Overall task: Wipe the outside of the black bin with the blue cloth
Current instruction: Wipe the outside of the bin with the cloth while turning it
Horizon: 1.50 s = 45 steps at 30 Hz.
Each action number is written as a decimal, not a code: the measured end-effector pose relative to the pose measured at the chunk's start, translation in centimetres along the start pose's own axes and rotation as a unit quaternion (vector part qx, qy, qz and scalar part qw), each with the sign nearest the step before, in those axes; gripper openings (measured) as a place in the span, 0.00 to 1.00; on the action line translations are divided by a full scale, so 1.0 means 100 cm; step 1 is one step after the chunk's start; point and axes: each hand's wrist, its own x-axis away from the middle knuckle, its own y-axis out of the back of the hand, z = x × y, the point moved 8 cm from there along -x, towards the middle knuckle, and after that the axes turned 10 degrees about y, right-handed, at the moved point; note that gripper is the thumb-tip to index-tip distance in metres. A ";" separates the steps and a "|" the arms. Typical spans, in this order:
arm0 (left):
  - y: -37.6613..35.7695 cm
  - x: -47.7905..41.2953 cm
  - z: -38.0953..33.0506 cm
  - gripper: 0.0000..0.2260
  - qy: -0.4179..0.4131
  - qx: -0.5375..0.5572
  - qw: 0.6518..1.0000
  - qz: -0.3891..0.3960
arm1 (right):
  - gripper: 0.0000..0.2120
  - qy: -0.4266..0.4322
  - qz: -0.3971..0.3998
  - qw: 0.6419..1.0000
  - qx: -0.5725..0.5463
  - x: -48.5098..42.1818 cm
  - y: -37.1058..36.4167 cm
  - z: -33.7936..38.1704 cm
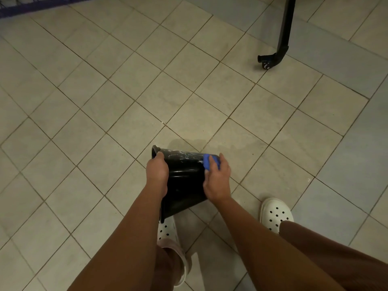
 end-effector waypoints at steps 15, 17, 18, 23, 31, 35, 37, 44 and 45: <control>0.005 0.003 -0.002 0.15 -0.038 -0.011 0.999 -0.038 | 0.27 -0.036 -0.012 0.993 -0.110 0.011 0.000 0.000; 0.006 0.003 -0.001 0.13 -0.035 0.004 0.999 -0.039 | 0.26 -0.113 -0.005 0.982 -0.151 0.010 0.000 -0.026; 0.005 0.003 -0.002 0.12 -0.037 0.006 0.999 -0.037 | 0.26 -0.134 -0.007 0.980 -0.146 0.010 0.001 -0.031; 0.005 0.002 -0.001 0.19 -0.029 0.005 0.999 -0.033 | 0.35 -0.144 -0.014 0.987 -0.074 0.035 -0.017 0.011; 0.006 -0.006 0.004 0.19 -0.010 0.007 1.000 -0.021 | 0.35 -0.099 0.006 0.994 -0.040 0.020 -0.016 -0.015; 0.005 -0.007 0.005 0.20 0.030 0.033 0.999 -0.005 | 0.35 -0.219 0.000 0.969 -0.117 0.017 -0.014 -0.032; 0.004 -0.005 0.003 0.20 0.035 0.032 0.999 0.002 | 0.36 -0.241 -0.014 0.965 -0.104 0.025 -0.013 -0.022; 0.011 -0.012 -0.003 0.19 -0.010 0.015 0.999 -0.040 | 0.33 0.045 0.014 0.999 -0.020 0.033 -0.013 0.022; 0.011 -0.012 -0.004 0.20 -0.021 0.011 0.999 -0.048 | 0.31 0.048 0.023 0.998 -0.041 0.028 -0.010 0.013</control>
